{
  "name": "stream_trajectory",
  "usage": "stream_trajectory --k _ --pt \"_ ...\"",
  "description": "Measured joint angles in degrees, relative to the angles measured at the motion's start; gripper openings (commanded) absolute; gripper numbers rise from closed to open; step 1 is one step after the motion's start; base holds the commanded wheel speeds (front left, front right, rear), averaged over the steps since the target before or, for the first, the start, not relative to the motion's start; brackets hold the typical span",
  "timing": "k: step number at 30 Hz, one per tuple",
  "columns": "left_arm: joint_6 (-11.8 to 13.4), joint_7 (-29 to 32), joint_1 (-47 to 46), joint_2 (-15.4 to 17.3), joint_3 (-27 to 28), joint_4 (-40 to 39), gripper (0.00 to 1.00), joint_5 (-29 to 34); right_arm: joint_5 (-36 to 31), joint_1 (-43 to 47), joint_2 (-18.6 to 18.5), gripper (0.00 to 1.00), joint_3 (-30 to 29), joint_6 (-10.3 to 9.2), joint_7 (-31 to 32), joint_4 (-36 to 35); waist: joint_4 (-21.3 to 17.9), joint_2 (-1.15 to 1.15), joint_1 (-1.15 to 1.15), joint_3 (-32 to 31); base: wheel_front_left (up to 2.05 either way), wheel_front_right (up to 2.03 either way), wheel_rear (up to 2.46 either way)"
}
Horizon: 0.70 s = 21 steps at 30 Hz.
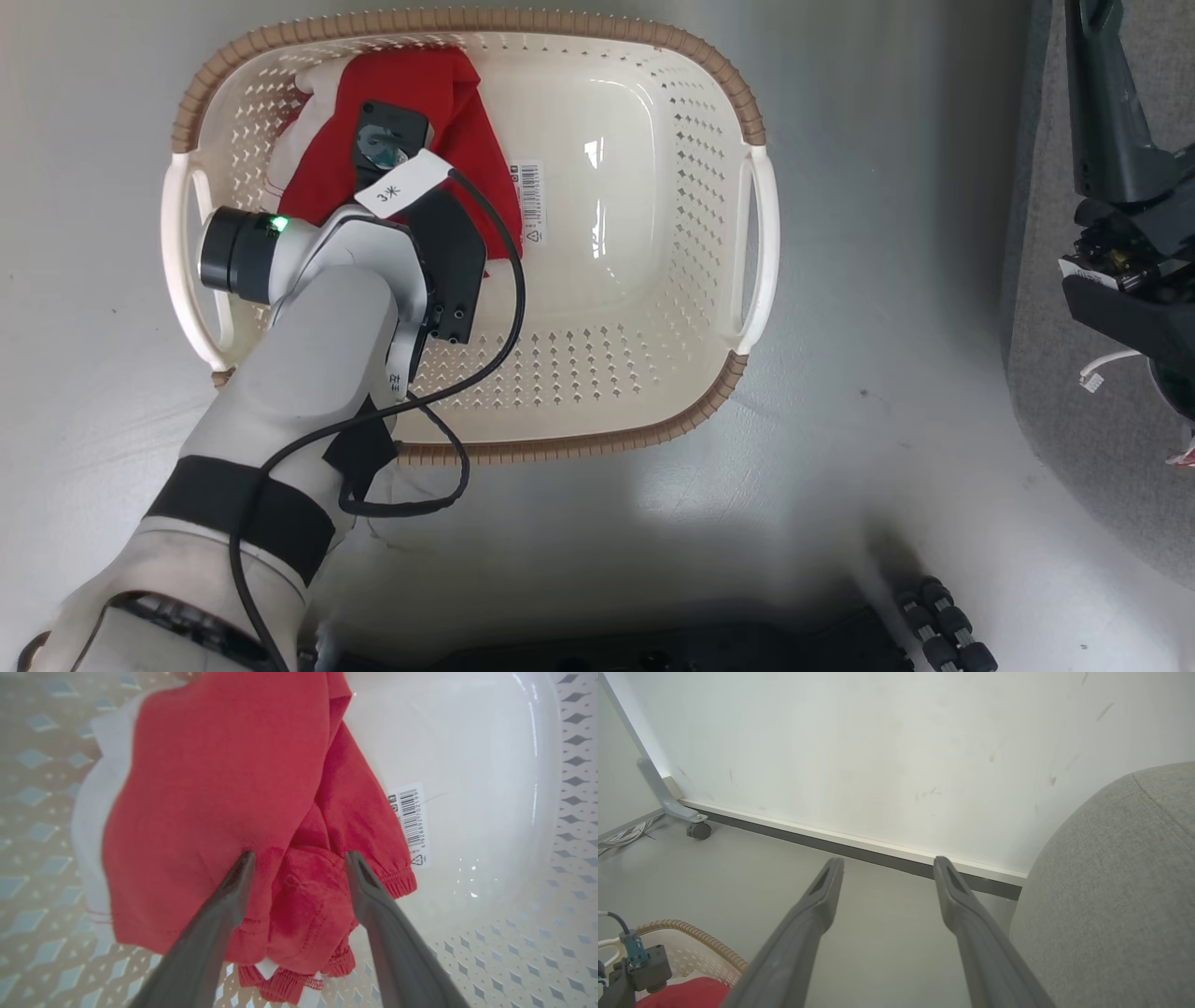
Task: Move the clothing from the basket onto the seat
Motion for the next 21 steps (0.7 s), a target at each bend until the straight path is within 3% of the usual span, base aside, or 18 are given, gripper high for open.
stream_trajectory --k 21 --pt "0.0 1.5 0.1 0.0 -4.2 1.2 1.0 1.0 0.0 0.0 0.1 1.0 0.0 0.19 -0.4 -0.8 -0.6 0.0 0.0 1.3 0.0 0.0 0.0"
